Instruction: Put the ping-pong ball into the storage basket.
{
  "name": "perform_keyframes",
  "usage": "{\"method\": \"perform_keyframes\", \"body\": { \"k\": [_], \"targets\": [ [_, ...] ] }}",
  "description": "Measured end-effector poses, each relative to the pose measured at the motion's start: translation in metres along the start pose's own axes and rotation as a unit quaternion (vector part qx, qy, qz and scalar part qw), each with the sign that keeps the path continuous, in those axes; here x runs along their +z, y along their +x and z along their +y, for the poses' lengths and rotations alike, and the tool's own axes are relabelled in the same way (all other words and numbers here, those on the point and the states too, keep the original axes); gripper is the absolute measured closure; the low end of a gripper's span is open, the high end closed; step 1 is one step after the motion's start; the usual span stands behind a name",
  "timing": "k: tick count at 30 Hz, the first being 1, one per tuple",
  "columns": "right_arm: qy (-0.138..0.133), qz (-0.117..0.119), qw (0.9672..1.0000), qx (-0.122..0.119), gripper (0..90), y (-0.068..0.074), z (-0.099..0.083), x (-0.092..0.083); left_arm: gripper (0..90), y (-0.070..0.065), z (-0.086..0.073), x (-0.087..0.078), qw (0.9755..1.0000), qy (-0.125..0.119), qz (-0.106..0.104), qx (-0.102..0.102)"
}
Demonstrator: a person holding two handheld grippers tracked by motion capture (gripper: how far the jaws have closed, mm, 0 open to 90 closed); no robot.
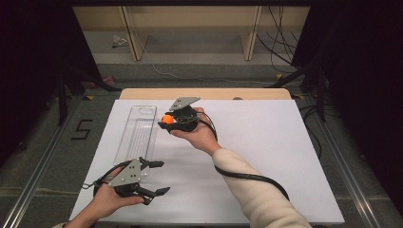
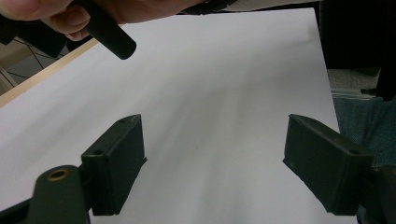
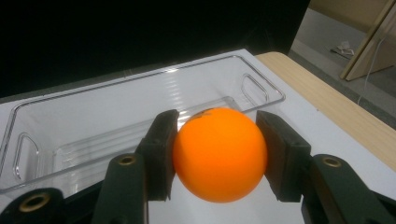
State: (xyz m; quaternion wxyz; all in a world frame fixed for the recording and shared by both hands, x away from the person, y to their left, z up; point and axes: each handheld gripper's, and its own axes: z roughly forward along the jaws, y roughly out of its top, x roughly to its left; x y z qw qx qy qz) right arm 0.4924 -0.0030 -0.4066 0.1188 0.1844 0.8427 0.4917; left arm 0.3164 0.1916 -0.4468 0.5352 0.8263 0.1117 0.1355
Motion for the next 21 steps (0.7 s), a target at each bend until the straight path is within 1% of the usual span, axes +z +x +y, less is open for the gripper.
{"method": "perform_keyframes", "body": {
  "k": [21],
  "targets": [
    [0.001, 0.006, 1.0, -0.003, 51.4, 0.0041, 0.0053, 0.0084, 19.9, -0.0002, 0.0001, 0.0001, 1.0, 0.0, 0.0, 0.001]
  ]
}}
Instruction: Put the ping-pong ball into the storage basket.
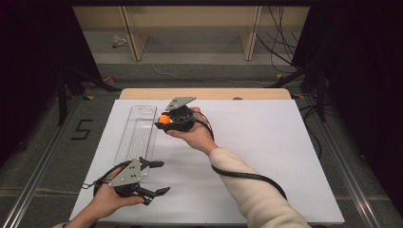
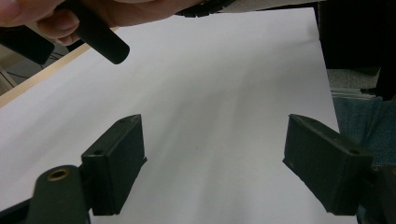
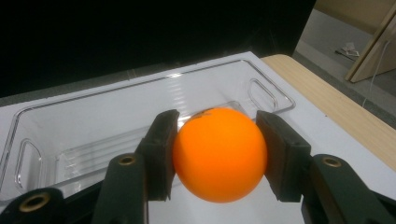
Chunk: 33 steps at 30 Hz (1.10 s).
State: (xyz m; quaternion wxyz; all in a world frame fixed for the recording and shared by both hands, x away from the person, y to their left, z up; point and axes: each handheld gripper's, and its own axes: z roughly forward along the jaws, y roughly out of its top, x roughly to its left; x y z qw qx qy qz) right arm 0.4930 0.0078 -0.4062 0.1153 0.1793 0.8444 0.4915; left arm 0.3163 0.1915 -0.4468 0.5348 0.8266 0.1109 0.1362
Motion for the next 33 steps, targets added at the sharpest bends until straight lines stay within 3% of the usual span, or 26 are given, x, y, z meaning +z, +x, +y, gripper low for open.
{"method": "perform_keyframes", "body": {
  "k": [33],
  "targets": [
    [0.002, 0.011, 0.9999, -0.004, 51.4, 0.007, 0.008, 0.014, 20.0, 0.0, 0.0, 0.0, 1.0, 0.002, -0.004, 0.002]
  ]
}}
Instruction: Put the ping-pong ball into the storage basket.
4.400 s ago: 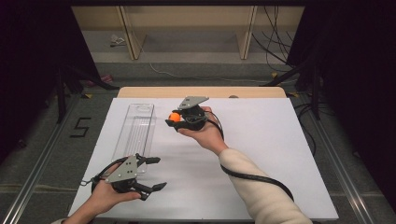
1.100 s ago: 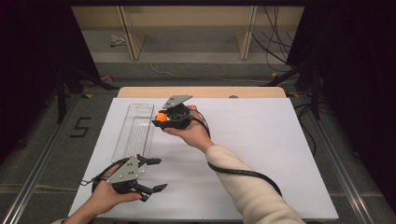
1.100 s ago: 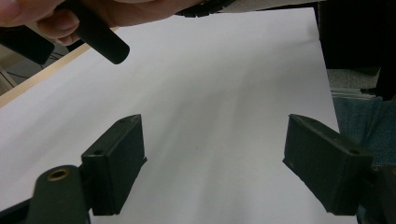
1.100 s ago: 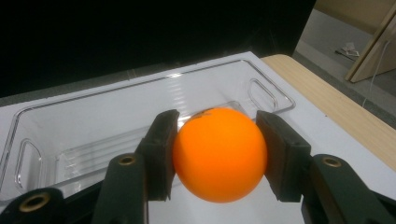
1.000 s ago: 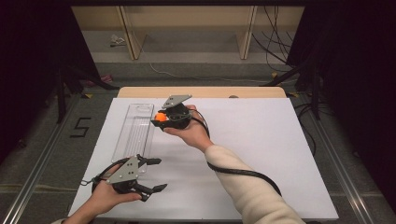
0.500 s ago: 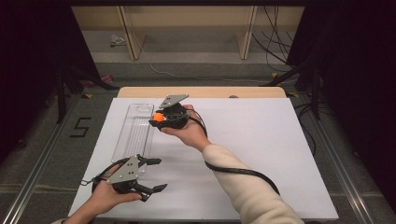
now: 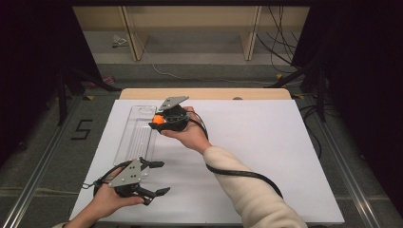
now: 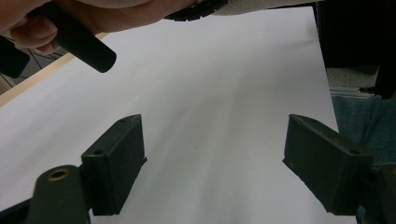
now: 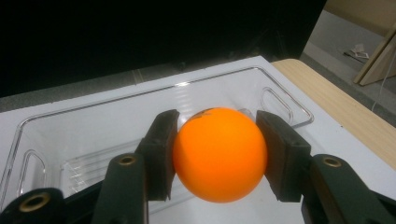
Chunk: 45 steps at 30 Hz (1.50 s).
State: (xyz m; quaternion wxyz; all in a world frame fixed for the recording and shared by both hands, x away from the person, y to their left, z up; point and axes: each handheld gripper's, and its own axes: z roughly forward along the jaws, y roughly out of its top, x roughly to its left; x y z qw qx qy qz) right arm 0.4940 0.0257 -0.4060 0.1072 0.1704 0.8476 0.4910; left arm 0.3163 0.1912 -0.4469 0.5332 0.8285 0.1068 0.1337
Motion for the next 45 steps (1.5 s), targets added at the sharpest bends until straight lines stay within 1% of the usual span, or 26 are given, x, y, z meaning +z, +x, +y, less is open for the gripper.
{"method": "perform_keyframes", "body": {
  "k": [15, 32, 45],
  "targets": [
    [0.001, 0.005, 1.0, 0.0, 51.4, 0.001, 0.003, 0.006, 19.9, 0.0, 0.0, 0.0, 1.0, 0.0, 0.0, 0.0],
    [0.005, 0.013, 0.9999, -0.001, 51.4, 0.005, 0.007, 0.019, 20.0, -0.001, 0.0, 0.0, 1.0, 0.001, -0.001, 0.001],
    [0.008, 0.019, 0.9998, -0.002, 51.4, 0.007, 0.008, 0.025, 19.9, -0.001, 0.0, 0.001, 1.0, 0.001, -0.002, 0.002]
  ]
}}
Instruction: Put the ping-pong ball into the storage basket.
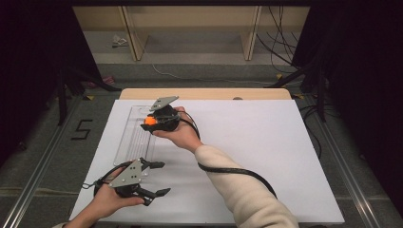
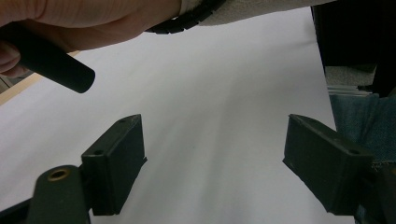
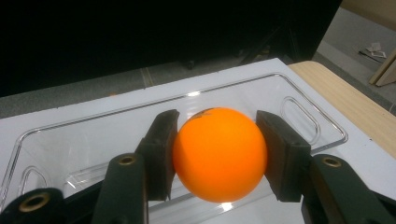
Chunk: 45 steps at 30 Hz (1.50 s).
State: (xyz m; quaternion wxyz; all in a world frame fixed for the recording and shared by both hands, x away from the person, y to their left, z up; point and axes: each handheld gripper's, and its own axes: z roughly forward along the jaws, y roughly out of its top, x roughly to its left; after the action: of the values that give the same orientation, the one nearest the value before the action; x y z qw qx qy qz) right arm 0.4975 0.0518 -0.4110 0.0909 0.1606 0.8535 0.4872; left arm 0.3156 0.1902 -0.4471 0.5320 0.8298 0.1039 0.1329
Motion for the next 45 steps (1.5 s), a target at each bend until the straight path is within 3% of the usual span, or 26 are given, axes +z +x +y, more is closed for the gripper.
{"method": "perform_keyframes", "body": {
  "k": [45],
  "targets": [
    [0.021, 0.015, 0.9997, -0.001, 51.3, 0.003, 0.0, 0.026, 20.0, -0.001, -0.001, 0.0, 1.0, 0.005, -0.006, 0.004]
  ]
}}
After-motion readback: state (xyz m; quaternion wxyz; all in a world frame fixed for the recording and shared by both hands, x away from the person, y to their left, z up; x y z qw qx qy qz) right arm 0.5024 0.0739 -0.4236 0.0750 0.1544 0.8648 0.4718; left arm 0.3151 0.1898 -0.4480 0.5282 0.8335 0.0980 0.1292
